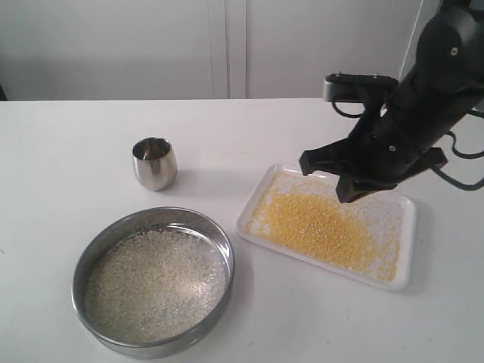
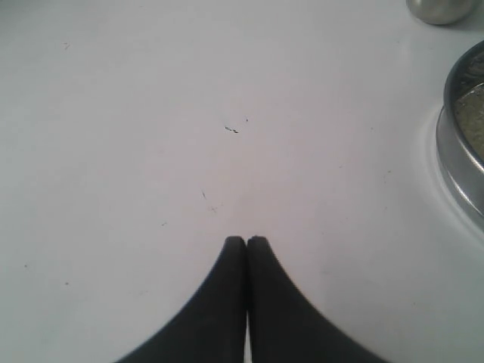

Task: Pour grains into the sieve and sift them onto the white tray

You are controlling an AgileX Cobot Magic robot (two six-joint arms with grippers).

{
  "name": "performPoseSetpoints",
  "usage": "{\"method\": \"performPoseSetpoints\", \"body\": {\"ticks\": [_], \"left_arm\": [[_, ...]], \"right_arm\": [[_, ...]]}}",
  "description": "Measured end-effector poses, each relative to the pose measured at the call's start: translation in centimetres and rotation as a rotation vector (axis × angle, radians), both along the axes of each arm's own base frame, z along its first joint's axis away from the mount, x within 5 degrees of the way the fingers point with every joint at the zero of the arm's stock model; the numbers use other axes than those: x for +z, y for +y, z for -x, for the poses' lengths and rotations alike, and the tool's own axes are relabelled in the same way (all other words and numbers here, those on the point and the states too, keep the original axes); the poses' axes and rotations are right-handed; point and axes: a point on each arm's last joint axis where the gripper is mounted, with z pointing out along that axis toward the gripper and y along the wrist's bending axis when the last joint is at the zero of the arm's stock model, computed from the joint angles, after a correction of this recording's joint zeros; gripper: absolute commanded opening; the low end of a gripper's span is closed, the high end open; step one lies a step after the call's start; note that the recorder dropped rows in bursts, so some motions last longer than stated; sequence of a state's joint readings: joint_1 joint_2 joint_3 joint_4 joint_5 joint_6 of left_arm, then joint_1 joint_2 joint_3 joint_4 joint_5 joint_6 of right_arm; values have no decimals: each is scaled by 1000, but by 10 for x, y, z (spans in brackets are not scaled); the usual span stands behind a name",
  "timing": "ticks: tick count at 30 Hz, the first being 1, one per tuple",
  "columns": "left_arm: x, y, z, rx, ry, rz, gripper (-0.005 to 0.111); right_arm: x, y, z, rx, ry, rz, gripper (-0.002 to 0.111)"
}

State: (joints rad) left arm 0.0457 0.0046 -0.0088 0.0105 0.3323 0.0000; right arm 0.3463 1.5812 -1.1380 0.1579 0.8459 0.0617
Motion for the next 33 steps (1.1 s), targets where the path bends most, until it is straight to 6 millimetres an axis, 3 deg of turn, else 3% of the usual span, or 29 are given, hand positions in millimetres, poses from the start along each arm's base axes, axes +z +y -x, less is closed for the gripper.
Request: {"method": "performPoseSetpoints", "body": {"ticks": [6, 12, 25, 33], "left_arm": [[0, 0, 0, 0, 0, 0, 0], [0, 0, 0, 0, 0, 0, 0], [0, 0, 0, 0, 0, 0, 0], [0, 0, 0, 0, 0, 0, 0]], "right_arm": [[3, -53, 3, -153, 2, 5, 0], [8, -82, 17, -230, -8, 9, 0], [27, -87, 35, -225, -62, 20, 0], [35, -91, 55, -217, -102, 42, 0]]}}
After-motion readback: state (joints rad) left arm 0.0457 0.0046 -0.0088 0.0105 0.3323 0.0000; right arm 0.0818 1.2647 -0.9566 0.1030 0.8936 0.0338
